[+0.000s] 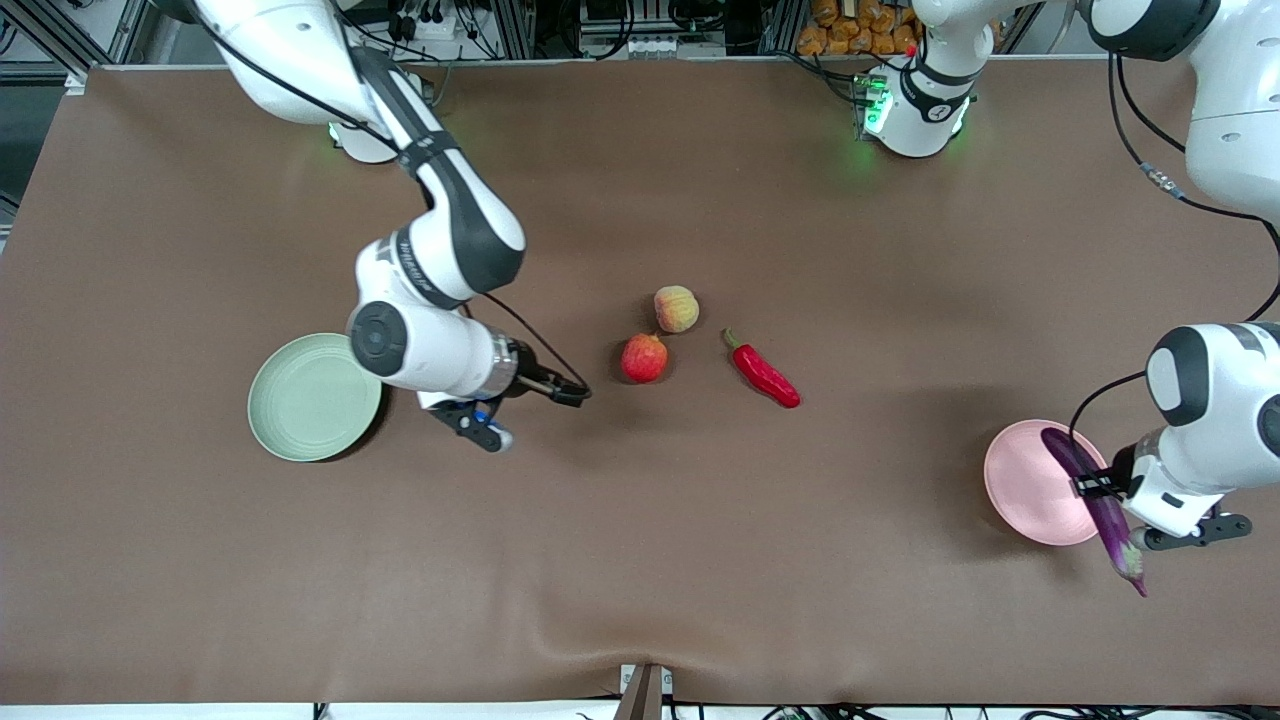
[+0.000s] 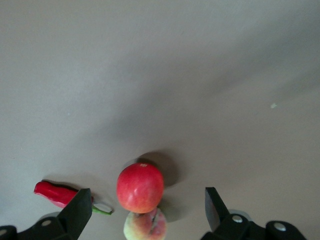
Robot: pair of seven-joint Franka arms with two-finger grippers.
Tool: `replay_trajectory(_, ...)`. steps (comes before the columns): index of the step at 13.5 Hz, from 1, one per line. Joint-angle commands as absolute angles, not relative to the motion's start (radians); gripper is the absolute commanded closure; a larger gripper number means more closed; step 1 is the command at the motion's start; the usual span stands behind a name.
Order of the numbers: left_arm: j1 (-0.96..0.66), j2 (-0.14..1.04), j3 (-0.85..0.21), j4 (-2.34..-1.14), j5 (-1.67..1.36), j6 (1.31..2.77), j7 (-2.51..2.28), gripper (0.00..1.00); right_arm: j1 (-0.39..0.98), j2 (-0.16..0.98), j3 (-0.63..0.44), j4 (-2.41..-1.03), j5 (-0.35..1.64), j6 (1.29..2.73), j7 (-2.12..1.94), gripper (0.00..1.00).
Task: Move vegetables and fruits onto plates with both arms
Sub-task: 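Grasp the red apple with the right gripper while the left gripper releases eggplant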
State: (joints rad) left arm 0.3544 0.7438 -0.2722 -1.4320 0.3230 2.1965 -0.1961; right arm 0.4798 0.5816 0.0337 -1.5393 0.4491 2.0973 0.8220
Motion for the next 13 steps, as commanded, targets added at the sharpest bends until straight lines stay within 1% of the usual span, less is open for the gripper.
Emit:
replay_trajectory(1, 0.354, 0.779, -0.259, -1.405, 0.31, 2.227, -0.172, 1.0, 0.53, 0.656, 0.026, -1.493, 0.476, 2.196, 0.883, 0.0)
replay_trajectory(3, 0.374, 0.795, -0.253, -1.407, 0.313, 2.243, -0.17, 1.0, 0.584, 0.712, 0.026, -1.493, 0.476, 2.29, 0.916, 0.0)
replay_trajectory(4, 0.374, 0.805, -0.253, -1.407, 0.313, 2.256, -0.172, 1.0, 0.607, 0.732, 0.026, -1.491, 0.474, 2.315, 0.919, 0.0)
replay_trajectory(7, 0.388, 0.813, -0.252, -1.408, 0.31, 2.281, -0.17, 1.0, 0.634, 0.733, 0.023, -1.503, 0.459, 2.293, 0.919, 0.0)
replay_trajectory(8, 0.39, 0.808, -0.252, -1.408, 0.311, 2.281, -0.172, 0.95, 0.634, 0.735, 0.021, -1.502, 0.459, 2.26, 0.94, 0.0)
replay_trajectory(9, 0.391, 0.805, -0.252, -1.41, 0.314, 2.281, -0.17, 0.75, 0.638, 0.736, 0.023, -1.5, 0.459, 2.255, 0.971, 0.0)
replay_trajectory(10, 0.393, 0.805, -0.252, -1.41, 0.314, 2.281, -0.17, 0.27, 0.652, 0.738, 0.023, -1.499, 0.459, 2.255, 0.986, 0.0)
replay_trajectory(11, 0.396, 0.798, -0.253, -1.413, 0.308, 2.281, -0.181, 0.05, 0.664, 0.739, 0.021, -1.5, 0.457, 2.255, 0.997, 0.0)
replay_trajectory(12, 0.396, 0.793, -0.253, -1.414, 0.307, 2.28, -0.187, 0.0, 0.672, 0.752, 0.021, -1.5, 0.457, 2.256, 1.009, 0.0)
replay_trajectory(13, 0.396, 0.784, -0.253, -1.416, 0.307, 2.275, -0.187, 0.0, 0.679, 0.764, 0.021, -1.497, 0.457, 2.258, 1.014, 0.0)
